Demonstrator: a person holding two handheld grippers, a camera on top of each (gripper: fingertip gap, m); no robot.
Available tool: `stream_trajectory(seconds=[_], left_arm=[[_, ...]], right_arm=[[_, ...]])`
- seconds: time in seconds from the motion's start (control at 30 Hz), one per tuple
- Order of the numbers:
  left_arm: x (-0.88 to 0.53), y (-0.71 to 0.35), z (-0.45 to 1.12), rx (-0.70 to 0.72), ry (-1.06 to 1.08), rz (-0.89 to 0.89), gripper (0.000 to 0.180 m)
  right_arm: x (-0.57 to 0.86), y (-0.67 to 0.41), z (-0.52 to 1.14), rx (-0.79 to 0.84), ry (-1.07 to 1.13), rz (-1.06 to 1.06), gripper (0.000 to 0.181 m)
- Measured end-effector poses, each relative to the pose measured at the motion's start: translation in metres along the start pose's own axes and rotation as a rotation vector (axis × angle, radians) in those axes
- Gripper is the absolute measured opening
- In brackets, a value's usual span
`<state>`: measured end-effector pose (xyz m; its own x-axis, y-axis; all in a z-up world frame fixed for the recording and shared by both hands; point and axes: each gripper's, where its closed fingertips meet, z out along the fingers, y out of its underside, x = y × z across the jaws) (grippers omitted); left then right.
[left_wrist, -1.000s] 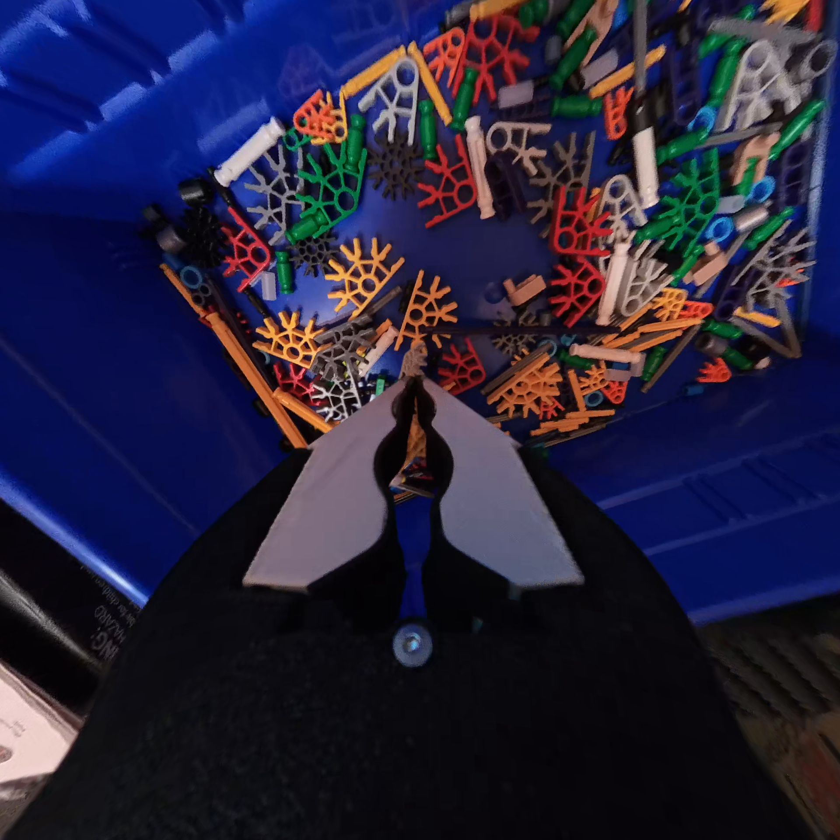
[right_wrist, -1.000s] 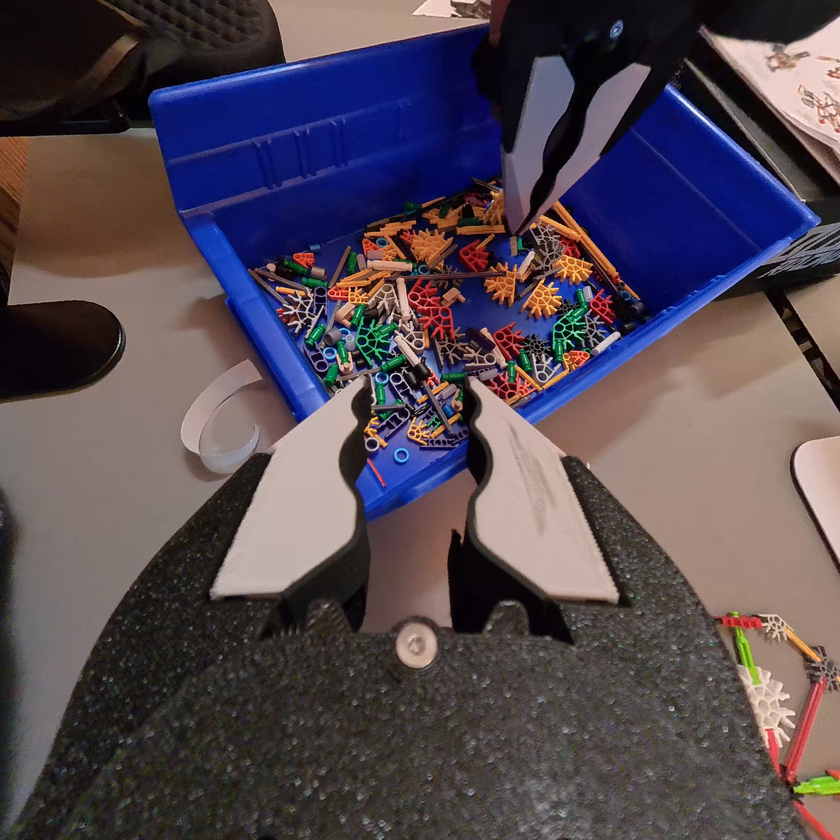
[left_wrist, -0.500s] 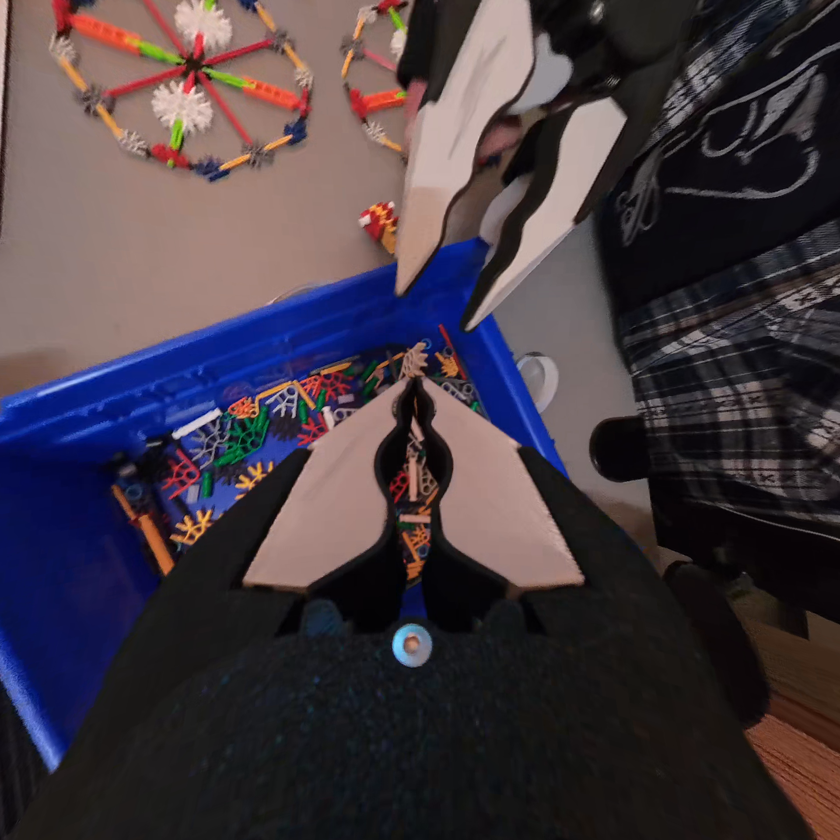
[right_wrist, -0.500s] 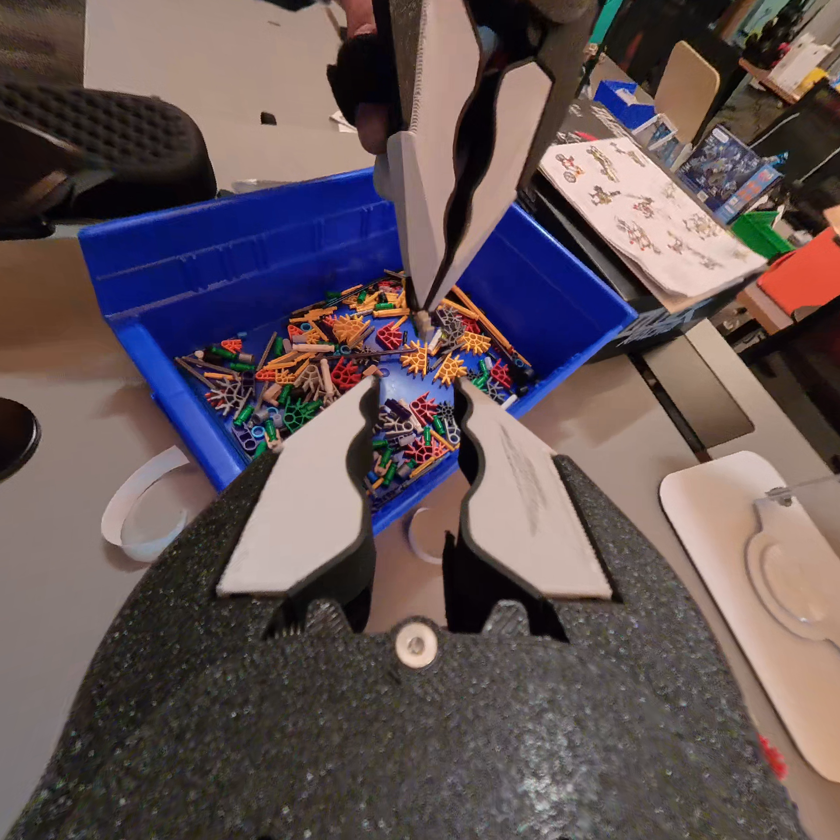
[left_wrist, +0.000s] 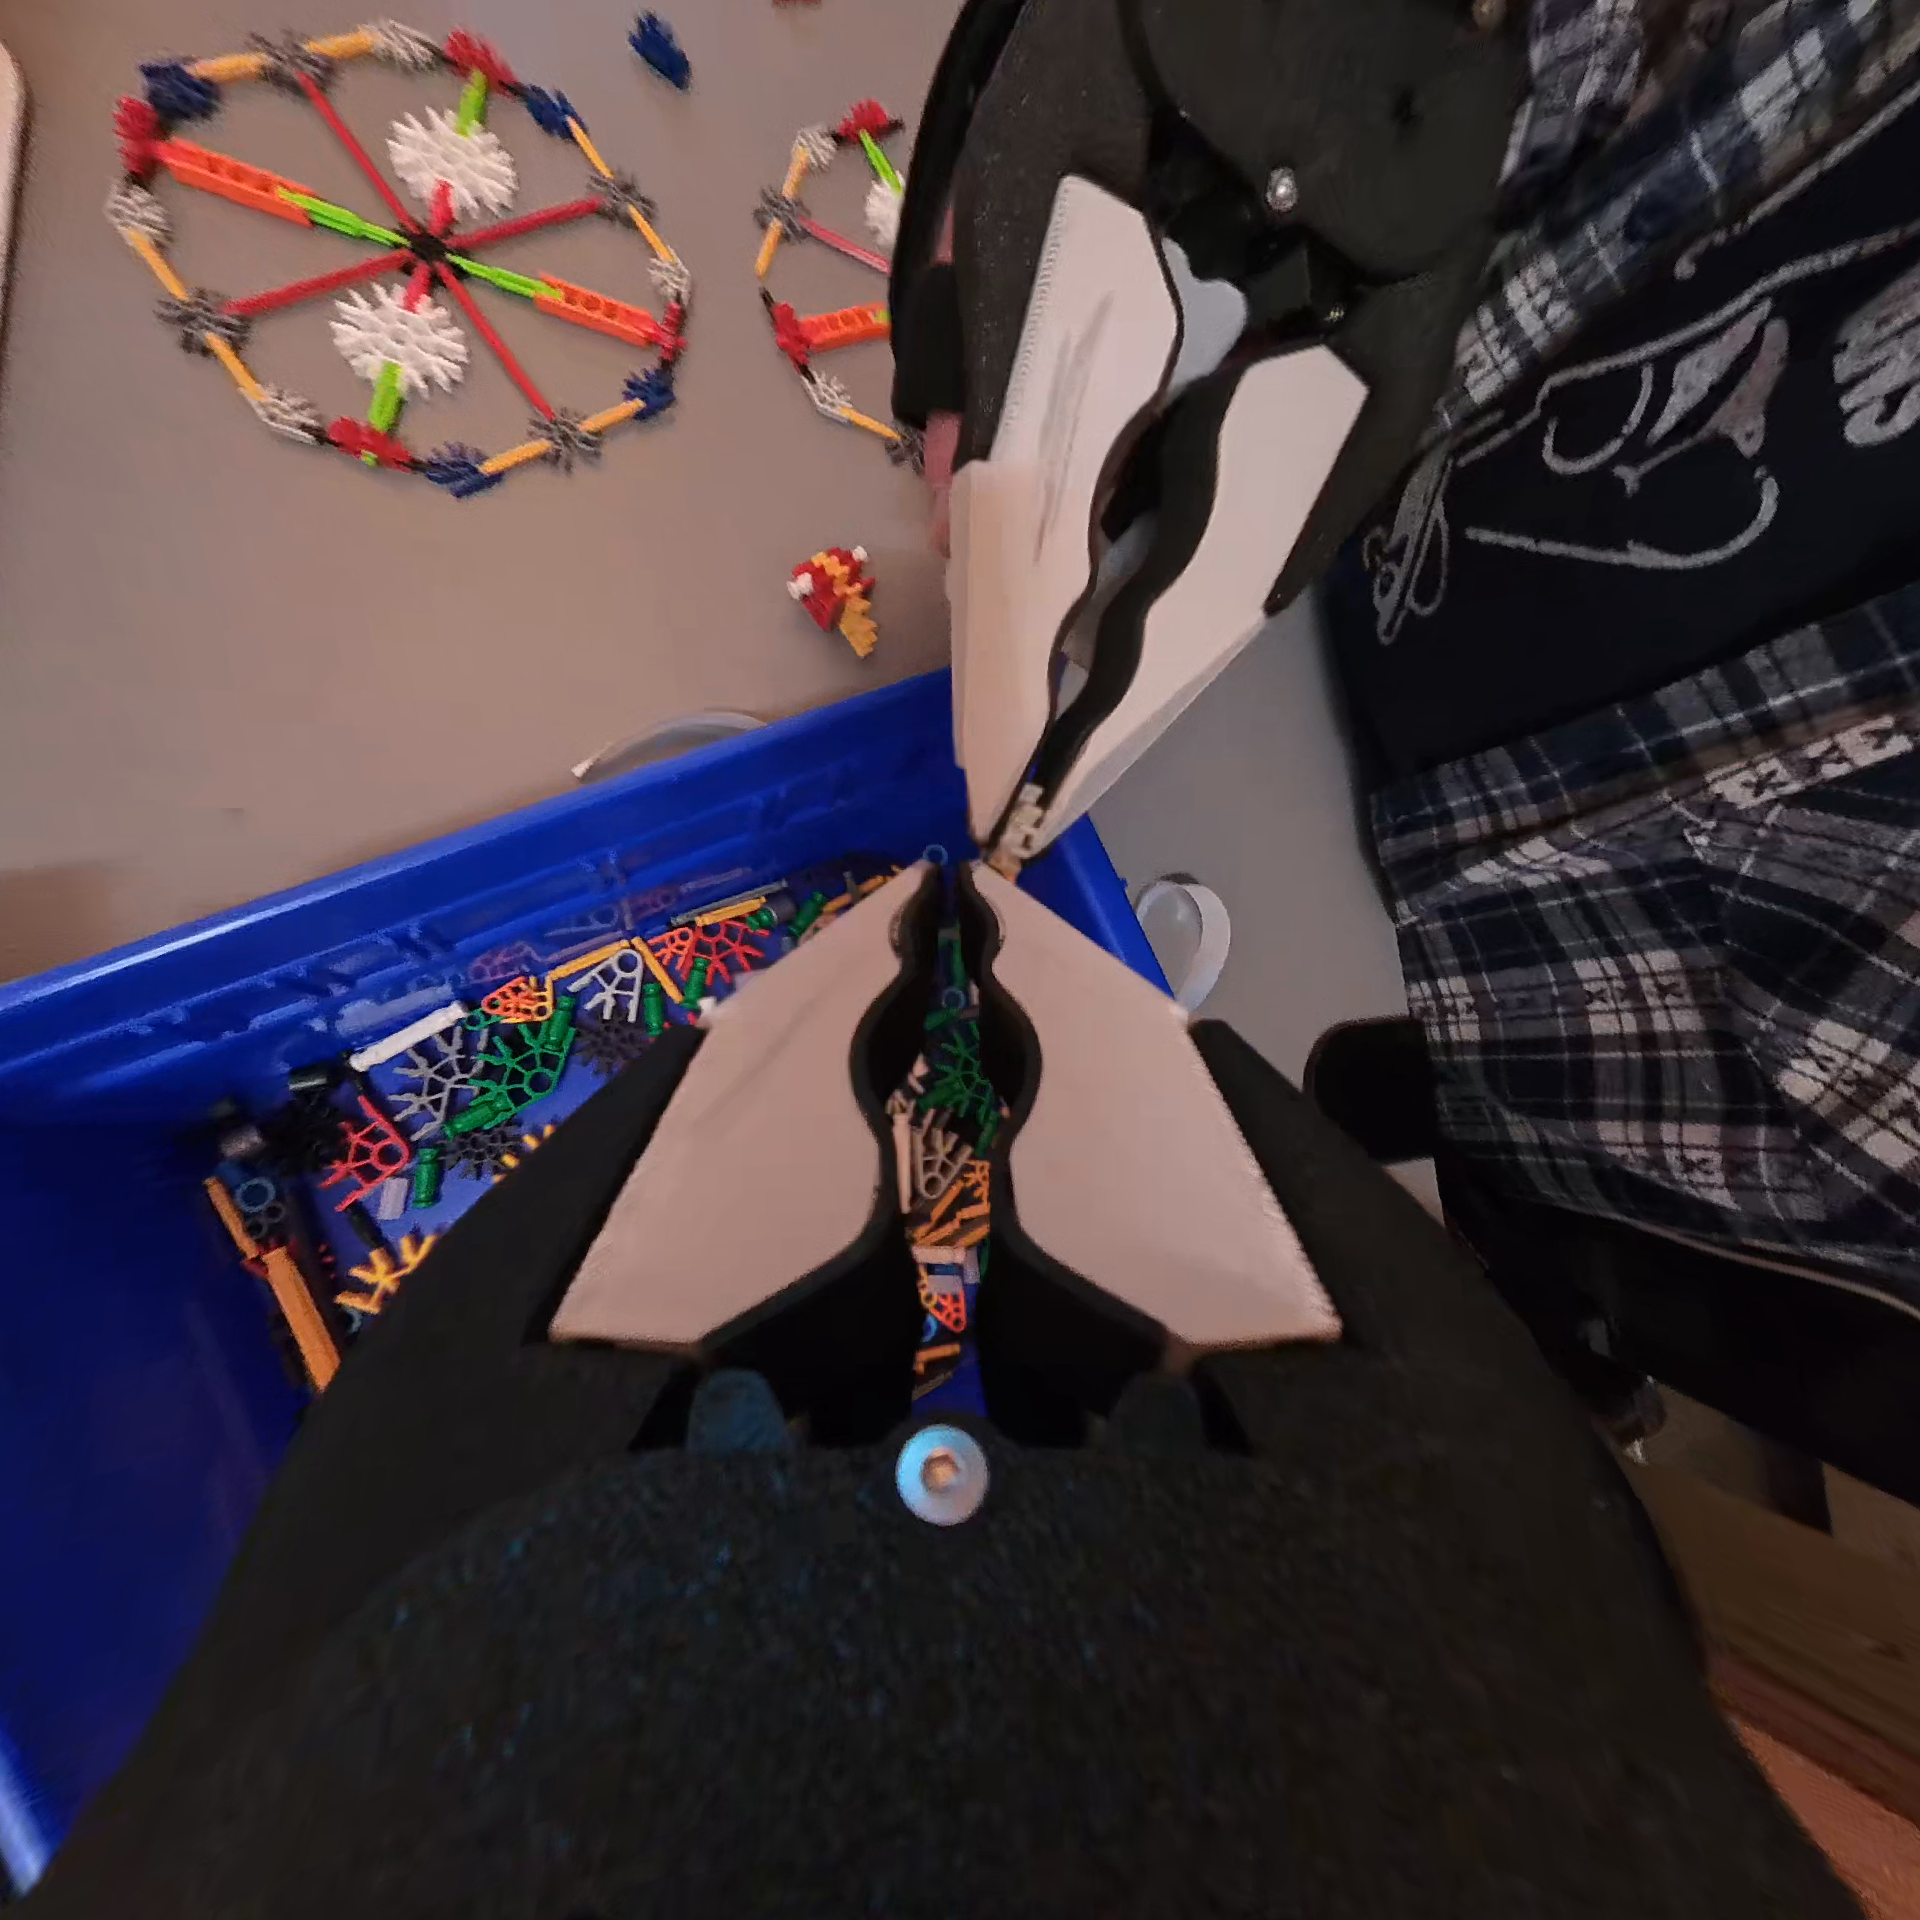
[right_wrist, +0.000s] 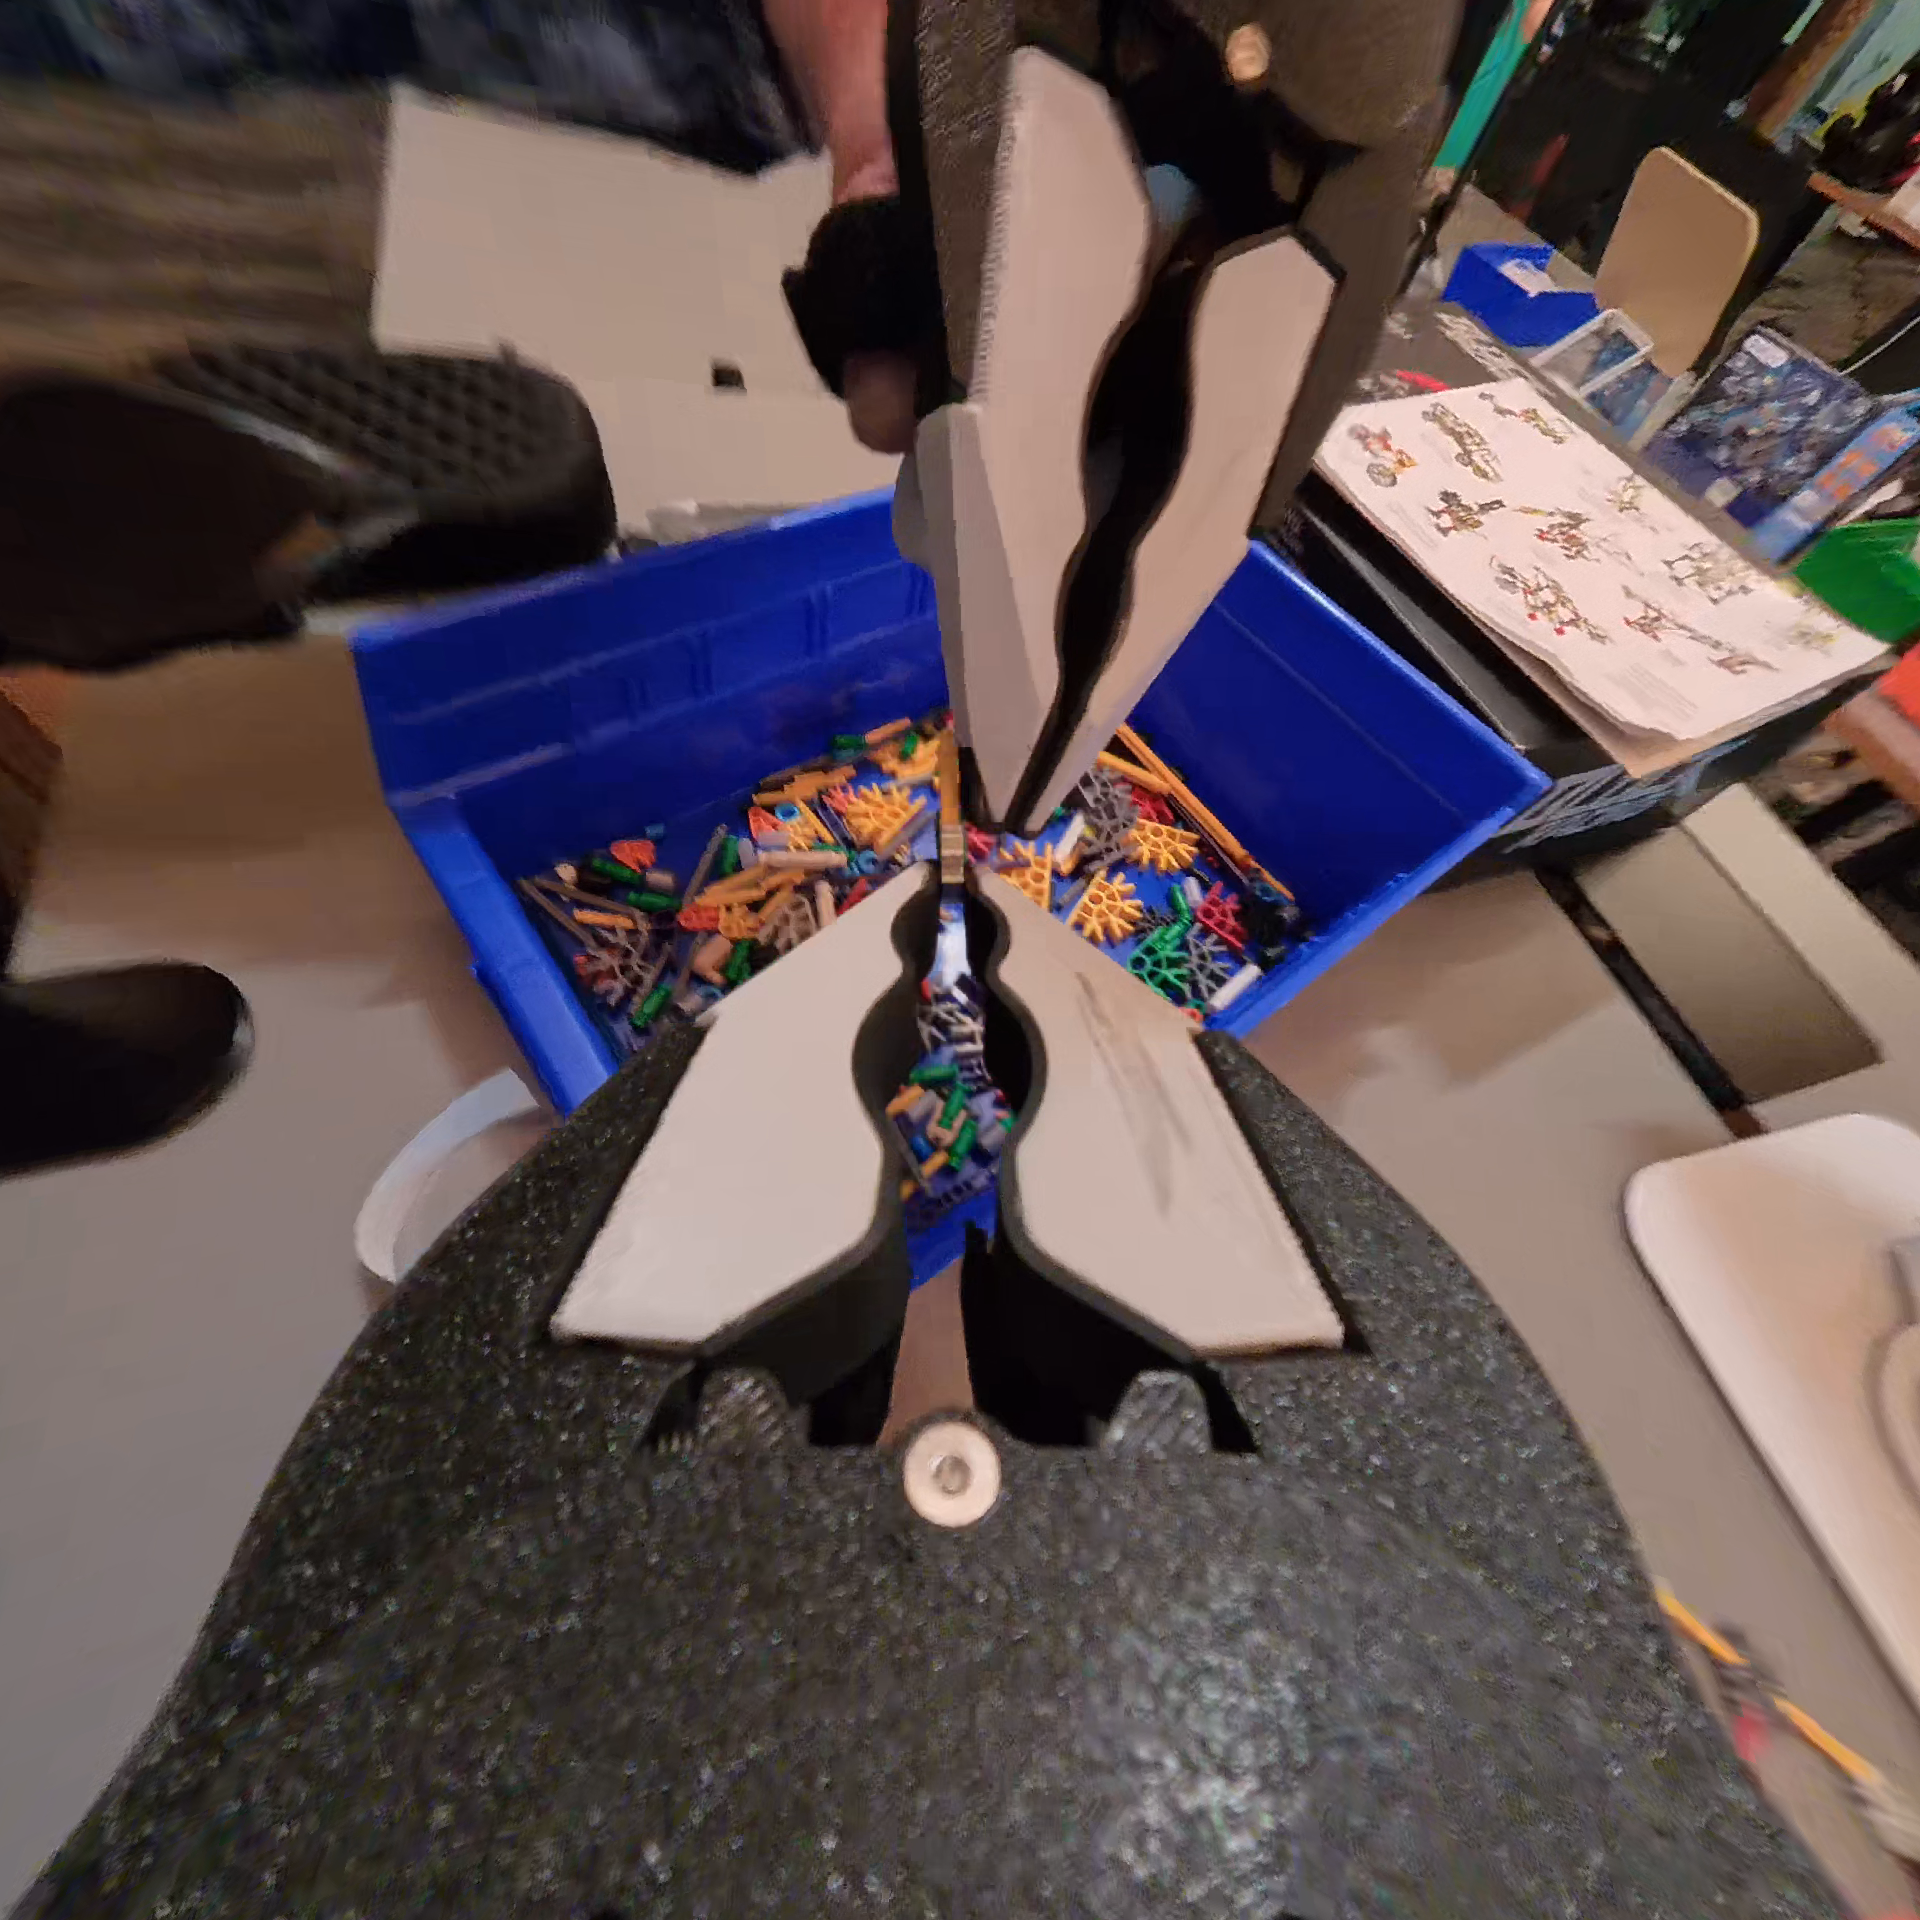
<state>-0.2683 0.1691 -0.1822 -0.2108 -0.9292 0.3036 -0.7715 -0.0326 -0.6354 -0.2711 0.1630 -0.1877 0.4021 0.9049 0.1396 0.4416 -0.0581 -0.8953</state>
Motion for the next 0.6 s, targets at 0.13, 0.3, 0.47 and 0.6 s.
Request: stream_trajectory(seconds=[0.13,0.3,0.47,0.6], left_arm=[[-0.008,-0.014,-0.019,0.144,-0.045,-0.057,0.009],[-0.009,-0.029,-0.047,0.376,-0.037,-0.124,0.017],[-0.005,-0.036,-0.047,0.503,-0.015,-0.154,0.017],[-0.004,-0.041,-0.032,0.522,-0.025,-0.16,0.017]], right_arm=[[0.009,-0.015,-0.011,0.152,-0.117,0.277,0.002],[0.031,-0.027,-0.027,0.338,-0.232,0.596,0.001],[0.043,-0.033,-0.035,0.436,-0.303,0.724,0.001],[0.042,-0.038,-0.035,0.474,-0.362,0.768,0.002]])
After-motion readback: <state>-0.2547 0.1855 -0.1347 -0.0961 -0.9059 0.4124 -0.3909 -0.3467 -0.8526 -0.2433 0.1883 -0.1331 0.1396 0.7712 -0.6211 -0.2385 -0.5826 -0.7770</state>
